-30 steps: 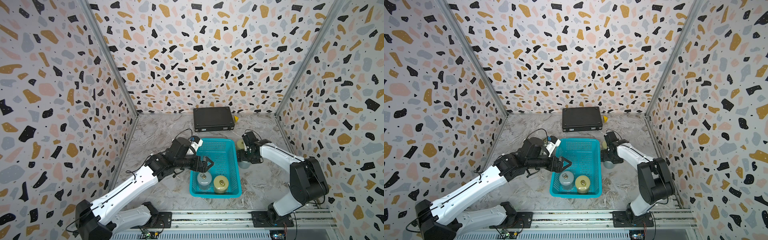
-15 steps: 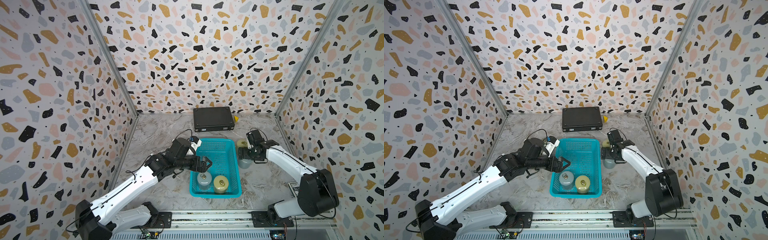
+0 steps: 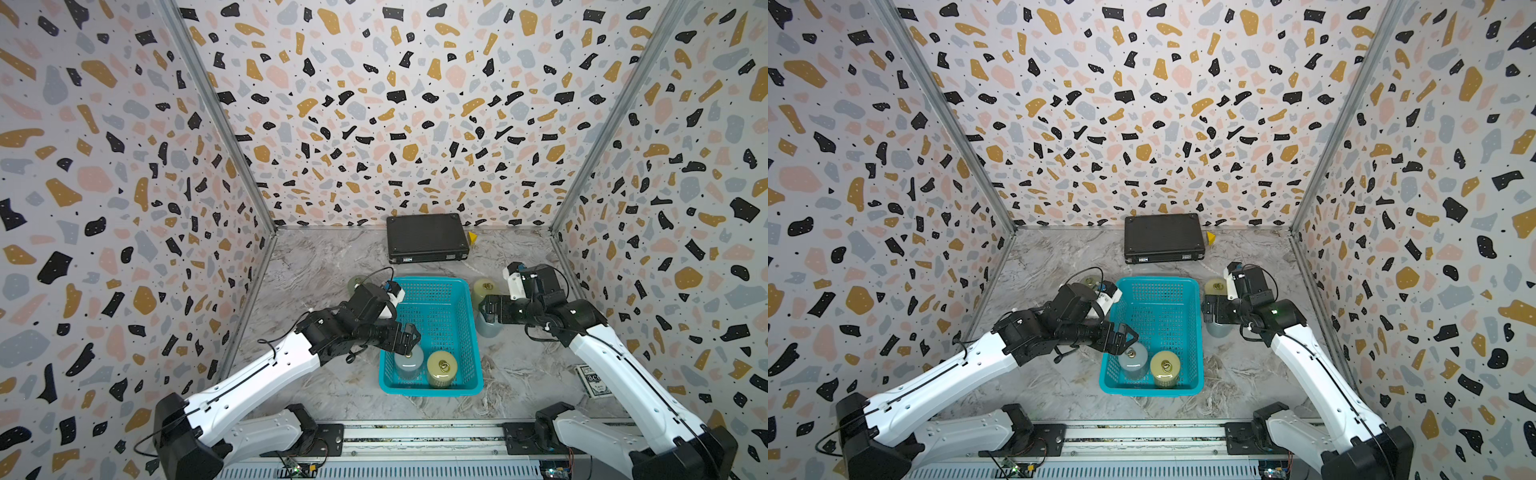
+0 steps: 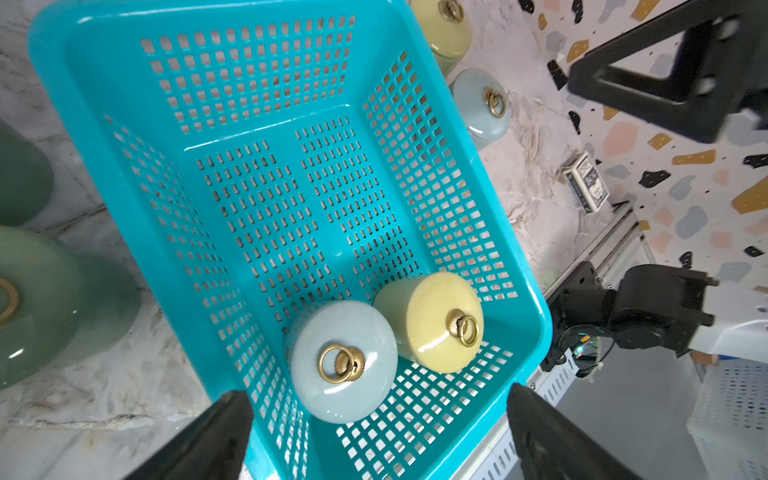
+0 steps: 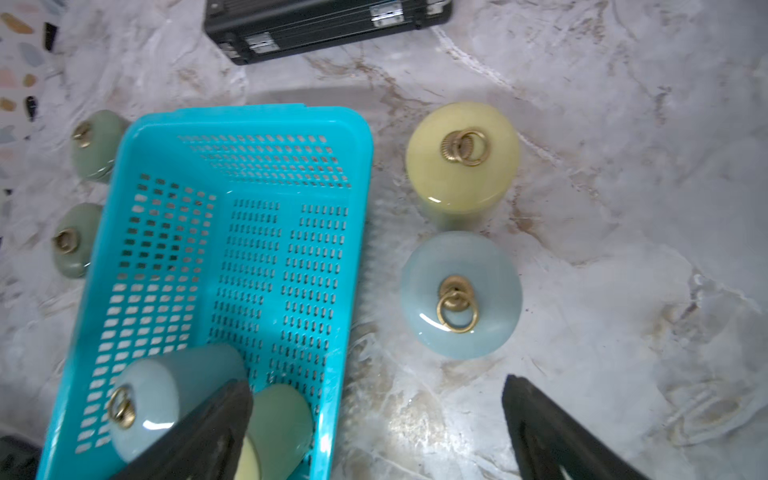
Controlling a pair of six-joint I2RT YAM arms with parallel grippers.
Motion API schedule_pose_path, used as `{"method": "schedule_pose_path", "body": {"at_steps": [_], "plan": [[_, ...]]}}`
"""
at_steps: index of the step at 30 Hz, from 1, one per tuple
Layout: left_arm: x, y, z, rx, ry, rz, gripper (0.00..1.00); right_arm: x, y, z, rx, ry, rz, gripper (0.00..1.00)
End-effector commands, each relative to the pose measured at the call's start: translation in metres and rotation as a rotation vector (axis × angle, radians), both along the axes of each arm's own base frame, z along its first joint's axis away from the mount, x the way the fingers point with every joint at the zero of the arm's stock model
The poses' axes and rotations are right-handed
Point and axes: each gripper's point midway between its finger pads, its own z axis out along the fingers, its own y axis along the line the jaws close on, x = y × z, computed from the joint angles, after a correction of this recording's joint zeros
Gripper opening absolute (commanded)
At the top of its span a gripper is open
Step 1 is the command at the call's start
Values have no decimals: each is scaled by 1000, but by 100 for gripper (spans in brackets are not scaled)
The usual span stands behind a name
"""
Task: Take the tea canister out of the basket
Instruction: Place the tea canister at the center of the board, then pick up the tea canister from the basket.
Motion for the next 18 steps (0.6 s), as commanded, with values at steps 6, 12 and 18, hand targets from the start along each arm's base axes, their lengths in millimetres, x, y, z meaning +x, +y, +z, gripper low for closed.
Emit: {"method": "schedule_pose_path", "body": {"at_steps": [6,12,18], "plan": [[-9,2,-44,208,14,-31,97,-58,44,13,107,16,280,99],[-21,-5,-73,310,44,-67,96,-90,55,12,128,30,380,99],[-26,-1,-95,409,65,-69,96,-103,57,9,139,44,412,99]]}}
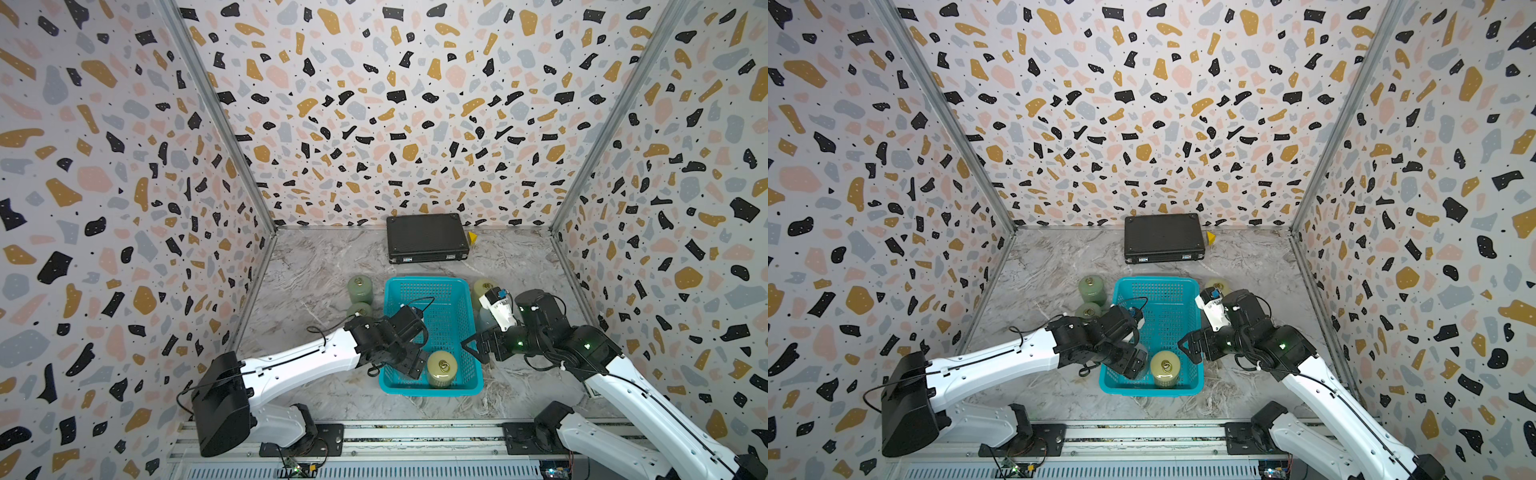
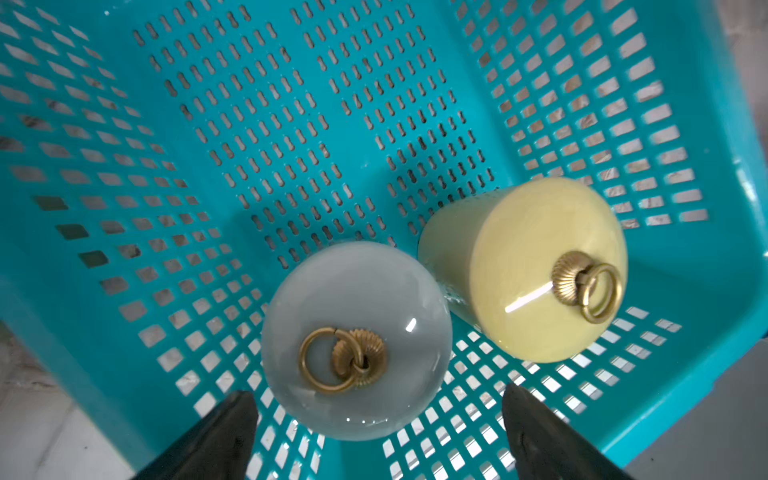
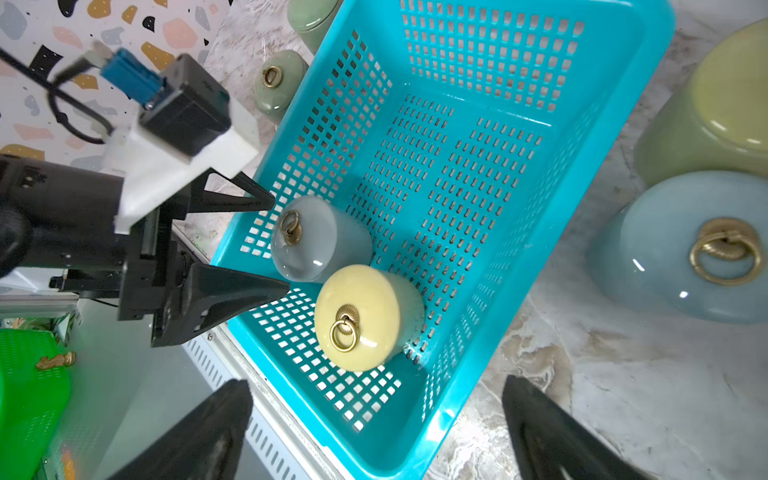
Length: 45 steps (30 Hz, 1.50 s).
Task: Take the tea canister out of the basket
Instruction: Pick up the tea canister from the basket.
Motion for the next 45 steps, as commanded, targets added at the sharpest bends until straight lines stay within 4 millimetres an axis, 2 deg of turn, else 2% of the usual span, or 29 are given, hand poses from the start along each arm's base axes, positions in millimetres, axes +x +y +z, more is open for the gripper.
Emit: {"method": "schedule_pose_path", "body": {"at_steps": [1,12,17,25,41,43,45], "plan": [[1,11,-13,83,-7,16,96,-11,1,0,16,15,33,99],[8,7,-37,174,17,16,93,-20,13,-1,54,25,97,99],[6,12,-48,225,42,8,90,-23,14,-1,56,30,107,99],[-5,25,-53,305,102,-29,90,-24,14,-3,54,33,107,99],[-9,25,-68,365,157,-51,89,-22,15,-1,60,29,99,99],[-9,24,-68,358,155,-50,86,-22,15,-1,60,27,96,99],[-7,21,-65,343,147,-45,77,-22,15,-1,60,29,97,99]]}}
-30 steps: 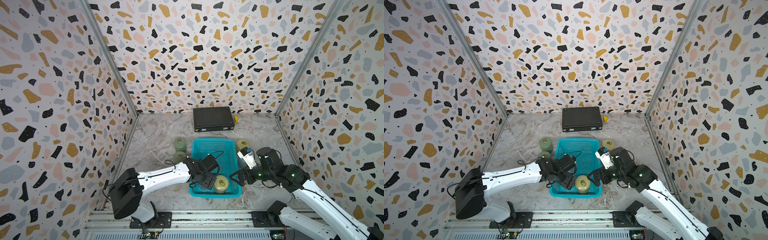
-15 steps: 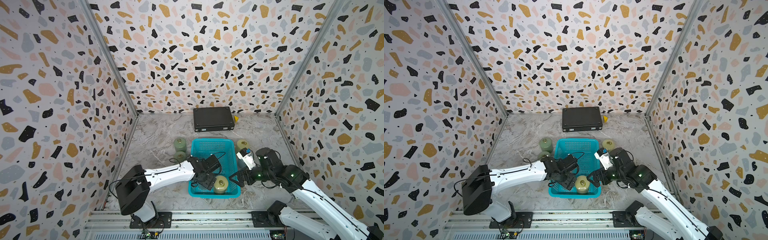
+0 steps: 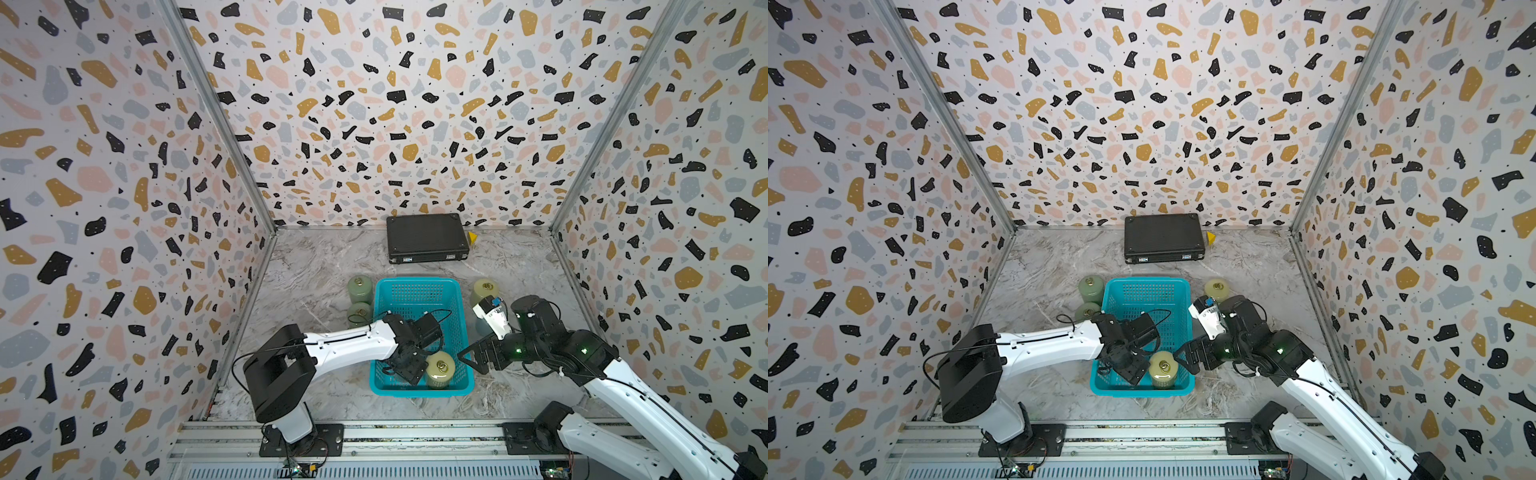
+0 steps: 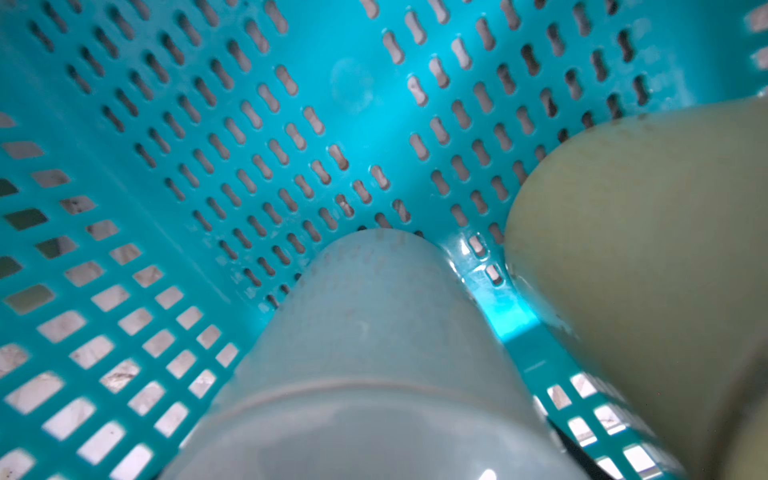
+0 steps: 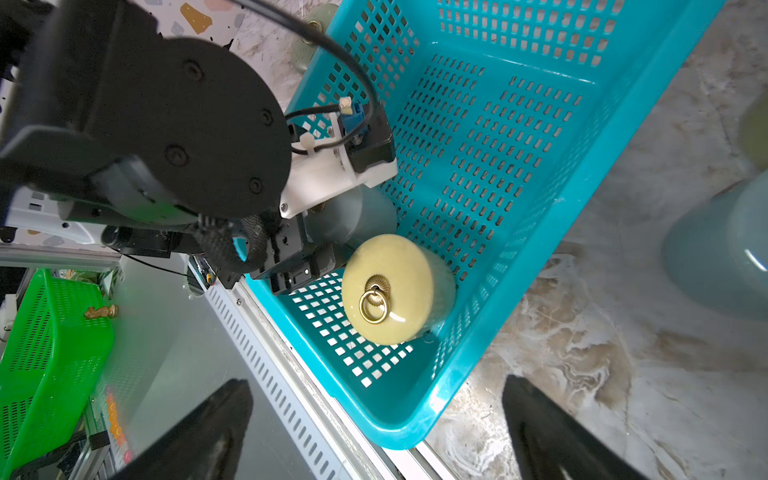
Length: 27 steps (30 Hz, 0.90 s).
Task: Take the tea canister out of the basket
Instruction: Pick up the tea canister from the basket.
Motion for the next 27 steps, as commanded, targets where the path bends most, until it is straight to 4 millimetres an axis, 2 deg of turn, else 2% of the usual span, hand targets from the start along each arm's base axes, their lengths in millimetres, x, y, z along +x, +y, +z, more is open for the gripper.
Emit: {"method": "schedule_pose_path", "body": {"at_steps": [1,10,16,23,27], "plan": [[-5,11,-1,46,29,5,76,0,1,4,16,-16,-1,99],[5,-1,28,-31,-34,31,70,1,3,6,22,-20,-1,99],[18,-5,63,-81,-111,65,70,3,6,9,32,-25,4,99],[31,1,102,-148,-179,138,70,7,16,17,67,-39,23,99],[37,16,123,-189,-208,212,69,10,24,24,83,-52,40,99]]}}
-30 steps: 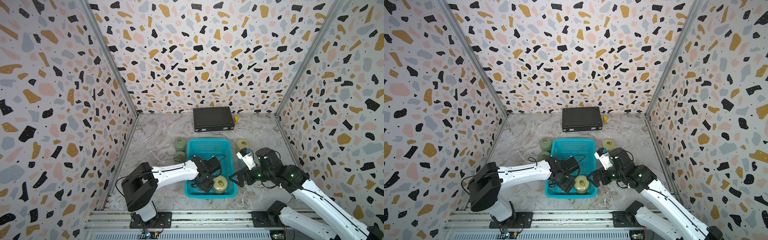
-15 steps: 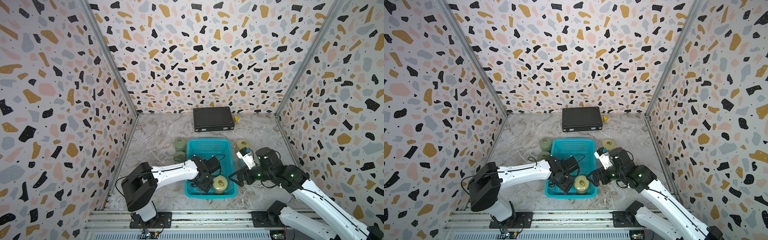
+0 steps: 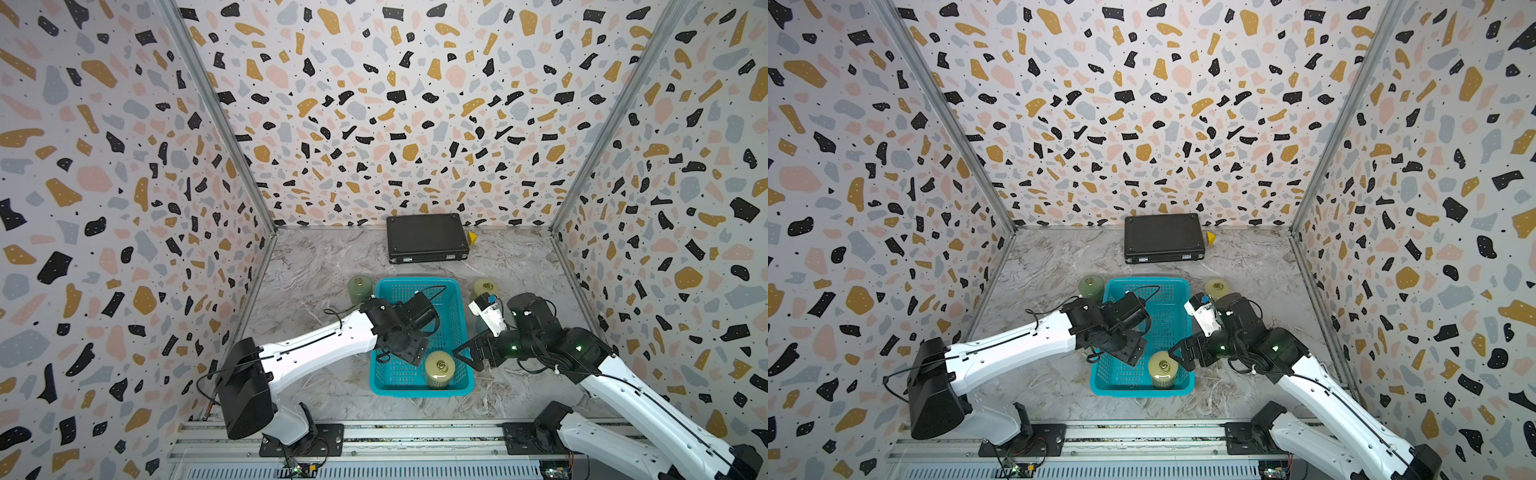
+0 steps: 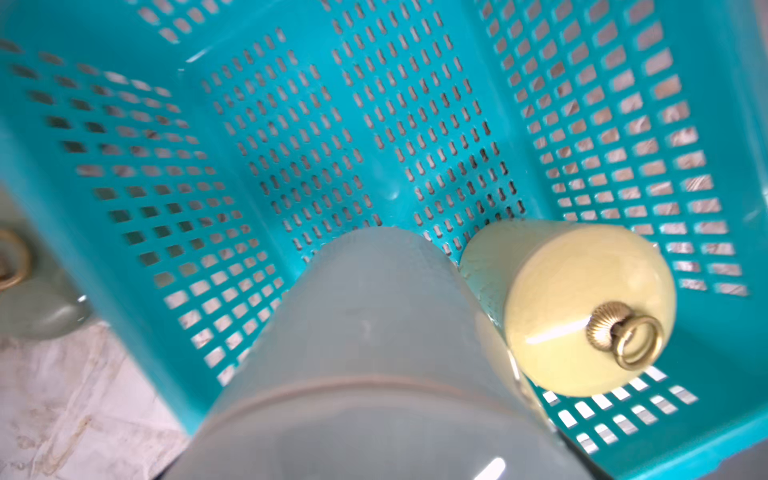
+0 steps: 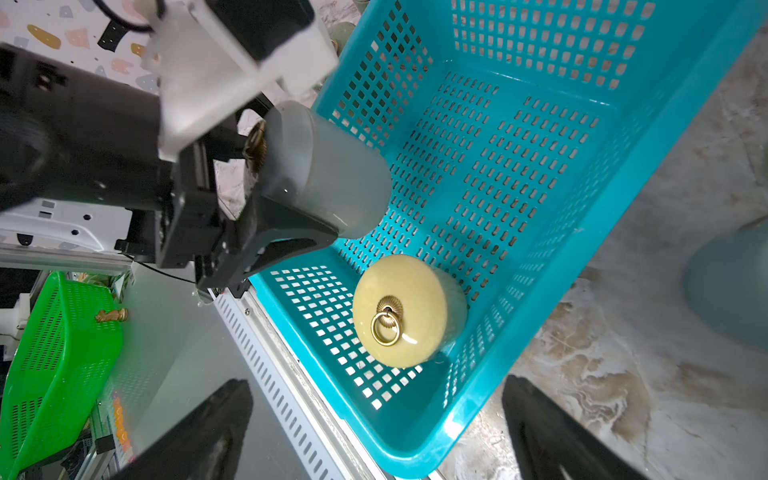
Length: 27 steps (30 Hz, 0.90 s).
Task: Take the tea canister out of the basket
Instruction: Pick up the tea canister from the basket, then place the tea canister at the center of the board.
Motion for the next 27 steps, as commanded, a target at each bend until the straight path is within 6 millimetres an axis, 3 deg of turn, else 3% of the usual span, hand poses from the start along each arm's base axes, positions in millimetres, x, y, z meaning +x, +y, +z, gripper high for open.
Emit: {"method": "schedule_pose_path", "body": {"at_steps": [1,5,11,20,27], "plan": [[11,17,34,-48,-66,89,70,4,12,21,53,-42,24,99],[13,45,48,-45,-97,159,70,5,22,23,56,-46,52,99],[6,89,47,-28,-101,258,70,4,47,27,59,-62,121,99],[-8,135,19,-23,-61,408,72,2,83,31,64,-75,206,99],[-11,144,-15,-11,-5,470,73,0,87,30,57,-77,213,99]]}}
